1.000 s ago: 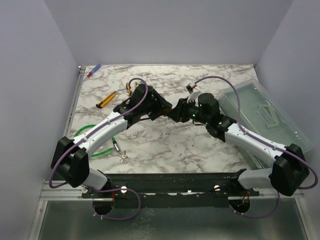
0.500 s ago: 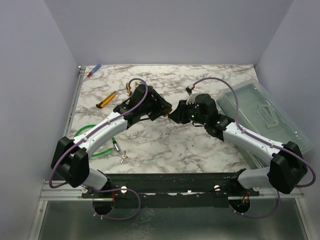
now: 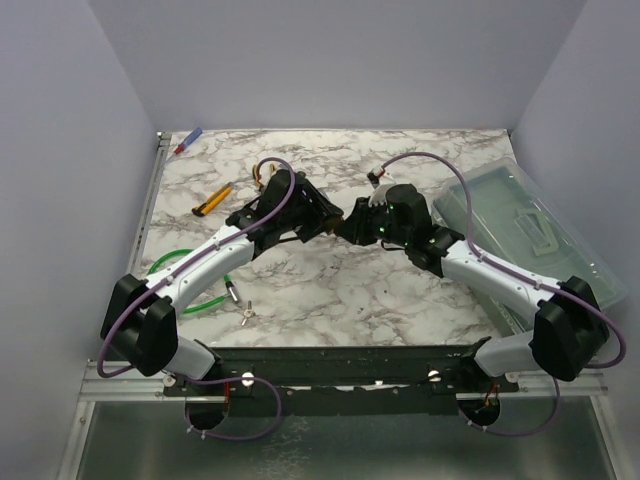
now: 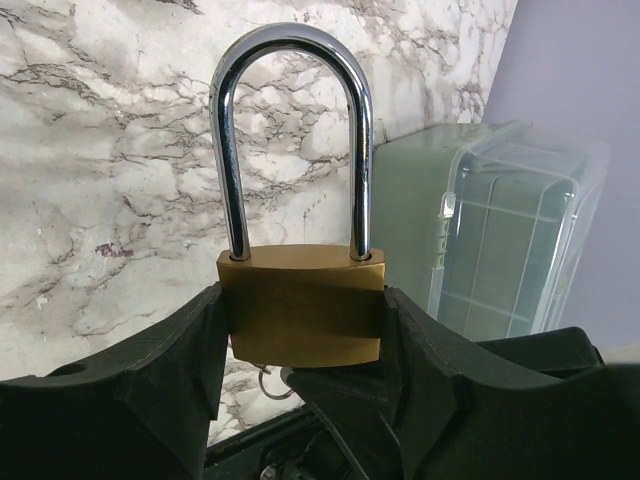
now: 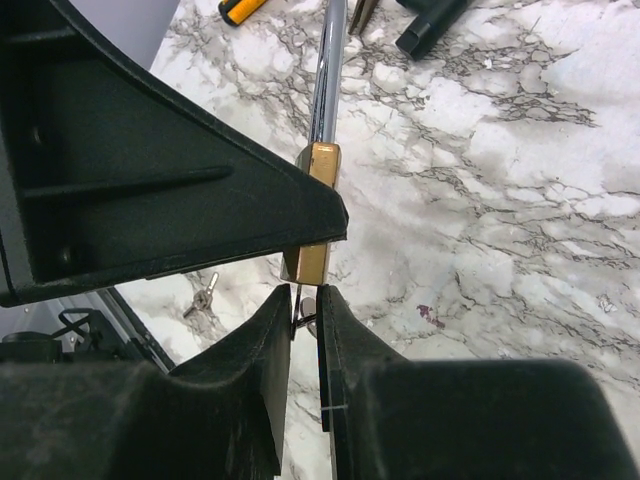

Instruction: Unlock with the key

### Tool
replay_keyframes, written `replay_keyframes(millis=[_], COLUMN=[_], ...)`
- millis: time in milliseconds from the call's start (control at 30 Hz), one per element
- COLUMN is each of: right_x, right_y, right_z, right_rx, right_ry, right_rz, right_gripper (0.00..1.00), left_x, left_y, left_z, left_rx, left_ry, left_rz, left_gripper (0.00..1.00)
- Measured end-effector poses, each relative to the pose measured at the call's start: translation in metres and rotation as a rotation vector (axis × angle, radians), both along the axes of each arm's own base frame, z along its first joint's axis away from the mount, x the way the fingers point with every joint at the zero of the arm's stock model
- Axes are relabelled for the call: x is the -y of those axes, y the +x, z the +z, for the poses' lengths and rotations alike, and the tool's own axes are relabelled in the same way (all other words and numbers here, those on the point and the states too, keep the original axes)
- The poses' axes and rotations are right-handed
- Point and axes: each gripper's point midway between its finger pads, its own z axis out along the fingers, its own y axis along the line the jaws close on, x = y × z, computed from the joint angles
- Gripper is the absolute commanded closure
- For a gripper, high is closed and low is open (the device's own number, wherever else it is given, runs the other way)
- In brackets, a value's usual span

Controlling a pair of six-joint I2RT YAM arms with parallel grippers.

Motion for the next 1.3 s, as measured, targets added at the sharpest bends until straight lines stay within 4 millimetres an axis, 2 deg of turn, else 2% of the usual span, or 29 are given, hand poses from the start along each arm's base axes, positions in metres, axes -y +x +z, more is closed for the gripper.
replay_keyframes(millis=[167, 367, 933, 1300], right_x=[-0.001, -0.003, -0.006, -0.008], right_y=[-0.001, -0.003, -0.001, 0.005], right_z=[-0.001, -0.001, 0.000, 0.012], right_rx=[-0.007, -0.015, -0.070, -0.065], right_ry=[0.002, 0.011, 0.107, 0.178], right_rz=[0.009, 0.014, -0.036, -0.061], right_gripper=[0.80, 0.99, 1.00, 1.00], left_x=[0.000, 0.000, -0.003, -0.005], left_y=[0.000, 0.000, 0.000, 0.004], left_z=[0.000, 0.000, 0.001, 0.014], left_rx=[-0.001, -0.001, 0.009, 0.052], left_ry=[0.001, 0.001, -0.011, -0.052], left_rz=[0.000, 0.000, 0.008, 0.025], left_gripper=[1.00, 1.00, 1.00, 1.00])
